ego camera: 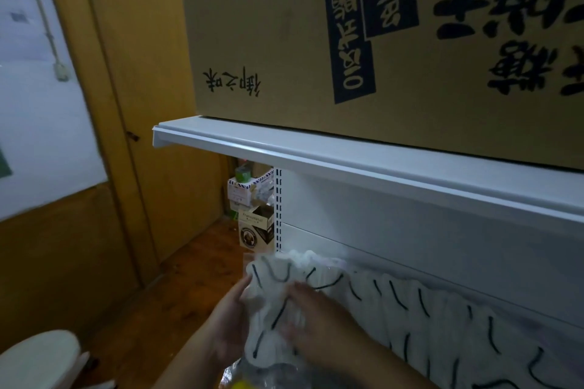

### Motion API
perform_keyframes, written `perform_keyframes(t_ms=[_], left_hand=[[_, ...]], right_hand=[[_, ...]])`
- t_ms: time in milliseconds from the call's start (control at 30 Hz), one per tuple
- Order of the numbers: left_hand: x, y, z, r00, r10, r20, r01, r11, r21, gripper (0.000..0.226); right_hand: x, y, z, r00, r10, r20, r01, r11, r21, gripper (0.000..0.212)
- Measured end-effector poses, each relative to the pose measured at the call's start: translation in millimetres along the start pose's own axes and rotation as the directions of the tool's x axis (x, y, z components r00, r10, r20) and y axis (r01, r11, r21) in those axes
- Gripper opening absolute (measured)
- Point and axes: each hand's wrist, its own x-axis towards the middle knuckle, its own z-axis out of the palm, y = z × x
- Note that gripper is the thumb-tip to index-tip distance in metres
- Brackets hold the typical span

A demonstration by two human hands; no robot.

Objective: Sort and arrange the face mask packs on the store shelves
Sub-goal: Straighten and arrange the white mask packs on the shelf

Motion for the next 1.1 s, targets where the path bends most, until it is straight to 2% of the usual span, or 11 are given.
perform_keyframes(t_ms=[67, 133, 300, 433, 533, 633, 733, 833, 900, 967, 1100], left_hand=[[1.5, -1.2, 2.2, 1.0, 0.017, 0.024, -0.019, 0.998, 0.062, 0.05], [3.4, -3.3, -1.1, 0.999, 0.052, 0.009, -0.053, 0.992, 0.116, 0.04], [3.2, -1.3, -14.3, 0.989, 0.123, -0.085, -0.104, 0.975, 0.198, 0.048], [-2.4, 8.9, -22.4, 0.978, 0.165, -0.128, -0.128, 0.958, 0.256, 0.046], [-5.8, 13.1, -25.2, 0.971, 0.19, -0.142, -0.136, 0.937, 0.321, 0.039], [-7.5, 12.5, -23.4, 0.971, 0.176, -0.162, -0.109, 0.928, 0.356, 0.031], [-12.3, 10.6, -20.1, 0.971, 0.166, -0.172, -0.093, 0.925, 0.37, 0.037], [-14.4, 10.7, -18.4, 0.968, 0.181, -0.175, -0.113, 0.934, 0.338, 0.041], [-11.4, 10.8, -17.2, 0.965, 0.182, -0.188, -0.113, 0.938, 0.329, 0.035], [-8.7, 8.6, -11.5, 0.971, 0.172, -0.165, -0.115, 0.946, 0.304, 0.036], [-9.1, 2.1, 1.2, 0.992, 0.122, -0.038, -0.107, 0.955, 0.276, 0.044]], right_hand=[[4.0, -3.4, 12.5, 0.981, -0.029, 0.194, 0.065, 0.981, -0.182, 0.077], [7.3, -2.6, 20.9, 0.97, -0.024, 0.241, 0.081, 0.97, -0.23, 0.081], [6.3, 17.0, 24.4, 0.995, 0.049, 0.082, -0.043, 0.997, -0.068, 0.079], [9.5, 52.4, 19.5, 0.953, 0.294, 0.071, -0.265, 0.924, -0.277, 0.085], [8.0, 69.6, 30.4, 0.933, 0.337, 0.129, -0.268, 0.887, -0.377, 0.095], [7.9, 74.7, 34.1, 0.957, 0.289, 0.028, -0.262, 0.901, -0.345, 0.084], [8.7, 69.0, 25.5, 0.96, 0.214, -0.179, -0.258, 0.923, -0.284, 0.053], [6.9, 52.1, 8.0, 0.913, 0.225, -0.339, -0.23, 0.973, 0.027, 0.043], [5.9, 35.0, -1.2, 0.927, 0.23, -0.296, -0.178, 0.965, 0.193, 0.047], [7.0, 16.7, 0.8, 0.967, 0.157, -0.2, -0.113, 0.97, 0.214, 0.057], [13.5, -5.8, 28.0, 0.996, 0.001, 0.086, 0.003, 0.999, -0.043, 0.085]])
